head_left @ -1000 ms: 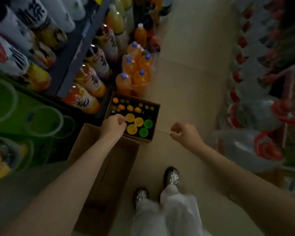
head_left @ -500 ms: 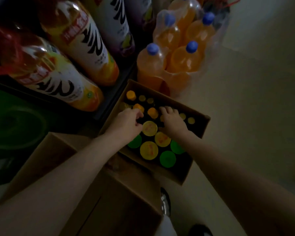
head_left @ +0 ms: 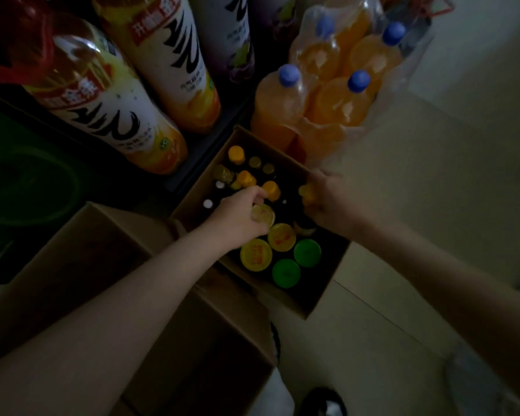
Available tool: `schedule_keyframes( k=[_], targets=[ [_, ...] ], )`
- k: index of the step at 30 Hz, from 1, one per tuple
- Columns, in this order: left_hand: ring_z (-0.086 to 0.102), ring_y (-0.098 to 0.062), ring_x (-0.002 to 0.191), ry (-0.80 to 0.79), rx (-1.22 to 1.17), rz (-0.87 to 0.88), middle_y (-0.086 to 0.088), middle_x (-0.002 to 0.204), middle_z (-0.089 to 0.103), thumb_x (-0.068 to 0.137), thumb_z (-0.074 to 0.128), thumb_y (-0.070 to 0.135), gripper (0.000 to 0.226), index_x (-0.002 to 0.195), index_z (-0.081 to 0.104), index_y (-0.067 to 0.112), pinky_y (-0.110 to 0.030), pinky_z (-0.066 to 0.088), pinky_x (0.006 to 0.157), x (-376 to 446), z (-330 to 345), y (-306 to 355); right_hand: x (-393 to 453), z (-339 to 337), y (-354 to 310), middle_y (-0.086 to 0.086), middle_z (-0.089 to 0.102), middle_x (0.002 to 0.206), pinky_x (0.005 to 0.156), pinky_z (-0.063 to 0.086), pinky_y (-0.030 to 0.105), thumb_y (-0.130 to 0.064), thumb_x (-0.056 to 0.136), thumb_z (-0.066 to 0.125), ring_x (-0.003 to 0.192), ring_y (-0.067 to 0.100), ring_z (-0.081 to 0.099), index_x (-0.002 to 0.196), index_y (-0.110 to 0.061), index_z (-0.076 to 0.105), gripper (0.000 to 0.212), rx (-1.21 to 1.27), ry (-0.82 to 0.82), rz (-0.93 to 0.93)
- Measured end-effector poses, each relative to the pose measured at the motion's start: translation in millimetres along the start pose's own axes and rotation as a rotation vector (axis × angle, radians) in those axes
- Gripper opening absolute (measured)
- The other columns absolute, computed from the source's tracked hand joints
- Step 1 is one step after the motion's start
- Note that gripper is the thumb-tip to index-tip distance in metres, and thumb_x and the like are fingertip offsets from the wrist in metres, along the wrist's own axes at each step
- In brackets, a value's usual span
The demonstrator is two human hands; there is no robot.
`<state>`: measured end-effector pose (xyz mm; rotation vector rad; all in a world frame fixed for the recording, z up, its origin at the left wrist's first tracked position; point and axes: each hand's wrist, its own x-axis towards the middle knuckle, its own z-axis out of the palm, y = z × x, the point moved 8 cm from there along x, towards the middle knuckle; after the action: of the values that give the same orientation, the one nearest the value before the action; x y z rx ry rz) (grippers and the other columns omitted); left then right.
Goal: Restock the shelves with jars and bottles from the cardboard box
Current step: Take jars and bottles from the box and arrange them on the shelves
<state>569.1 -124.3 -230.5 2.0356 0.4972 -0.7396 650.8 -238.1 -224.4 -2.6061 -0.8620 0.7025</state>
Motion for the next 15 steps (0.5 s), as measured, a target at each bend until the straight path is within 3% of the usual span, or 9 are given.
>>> schedule_keyframes(
  k=[2, 4, 6, 9, 10, 12, 14, 15],
  targets=[
    [0.038, -0.009, 0.126, -0.101, -0.102, 0.031, 0.011, 0.138, 0.038, 0.083, 0.068, 0.016, 0.069, 0.14, 0.031, 0.024, -0.022, 0.035, 0.095, -8.3, 7.1, 11.5, 2.1, -42.0, -35.7, -0.002, 0.054, 0.079, 0.055, 0.035, 0.012, -0.015, 0.071, 0.074, 0.073, 0.015, 0.054, 0.088, -0.011, 0.054, 0.026, 0.093, 0.019, -0.13],
    [0.039, -0.007, 0.125, -0.112, -0.241, 0.051, 0.013, 0.129, 0.047, 0.08, 0.071, 0.017, 0.063, 0.134, 0.039, 0.025, -0.022, 0.036, 0.099, -13.8, 1.6, 16.3, 7.9, -64.6, -65.8, -0.012, 0.049, 0.064, 0.053, 0.037, 0.012, -0.023, 0.07, 0.078, 0.055, 0.002, 0.049, 0.08, -0.013, 0.055, 0.027, 0.2, -0.04, -0.195],
    [0.052, -0.008, 0.115, -0.039, -0.349, 0.043, 0.012, 0.113, 0.06, 0.078, 0.072, 0.016, 0.042, 0.116, 0.055, 0.023, -0.019, 0.044, 0.09, -17.4, -17.5, 11.7, 16.0, -67.9, -77.5, -0.007, 0.058, 0.062, 0.054, 0.043, 0.015, -0.027, 0.073, 0.077, 0.05, 0.001, 0.054, 0.08, -0.009, 0.062, 0.024, 0.447, -0.136, -0.161],
    [0.06, -0.012, 0.107, 0.036, -0.46, 0.009, 0.006, 0.106, 0.068, 0.076, 0.072, 0.017, 0.029, 0.102, 0.064, 0.025, -0.029, 0.046, 0.093, -20.6, -44.7, -6.6, 24.7, -45.1, -67.6, 0.0, 0.069, 0.081, 0.074, 0.055, 0.022, -0.024, 0.083, 0.066, 0.076, 0.007, 0.066, 0.089, -0.014, 0.067, 0.011, 0.998, -0.338, -0.055],
    [0.061, -0.015, 0.107, 0.058, -0.535, -0.014, 0.003, 0.106, 0.069, 0.076, 0.071, 0.016, 0.029, 0.103, 0.064, 0.024, -0.035, 0.046, 0.095, -20.8, -51.9, -13.5, 29.4, -29.9, -56.3, 0.001, 0.07, 0.094, 0.084, 0.054, 0.026, -0.025, 0.086, 0.062, 0.091, 0.012, 0.066, 0.098, -0.016, 0.066, 0.016, 1.046, -0.37, -0.006],
    [0.062, -0.016, 0.106, 0.106, -0.69, -0.051, 0.001, 0.107, 0.069, 0.079, 0.066, 0.014, 0.03, 0.108, 0.062, 0.019, -0.041, 0.047, 0.095, -21.1, -62.8, -24.8, 43.3, 12.7, -23.8, 0.007, 0.062, 0.118, 0.091, 0.049, 0.03, -0.026, 0.088, 0.061, 0.111, 0.022, 0.059, 0.118, -0.013, 0.058, 0.033, 0.726, -0.354, 0.118],
    [0.062, -0.015, 0.105, 0.168, -0.741, -0.067, 0.001, 0.107, 0.068, 0.08, 0.065, 0.012, 0.028, 0.107, 0.061, 0.018, -0.041, 0.048, 0.094, -19.1, -71.5, -32.7, 59.0, 55.6, 1.3, 0.012, 0.055, 0.127, 0.082, 0.045, 0.03, -0.027, 0.086, 0.065, 0.115, 0.028, 0.054, 0.129, -0.008, 0.048, 0.05, 0.276, -0.304, 0.212],
    [0.062, -0.014, 0.104, 0.187, -0.745, -0.067, 0.001, 0.107, 0.068, 0.081, 0.065, 0.011, 0.026, 0.105, 0.061, 0.02, -0.039, 0.048, 0.093, -18.4, -73.7, -35.2, 65.8, 75.5, 6.6, 0.013, 0.054, 0.128, 0.079, 0.044, 0.031, -0.028, 0.085, 0.067, 0.115, 0.03, 0.053, 0.132, -0.006, 0.042, 0.057, 0.179, -0.294, 0.245]
  ],
)
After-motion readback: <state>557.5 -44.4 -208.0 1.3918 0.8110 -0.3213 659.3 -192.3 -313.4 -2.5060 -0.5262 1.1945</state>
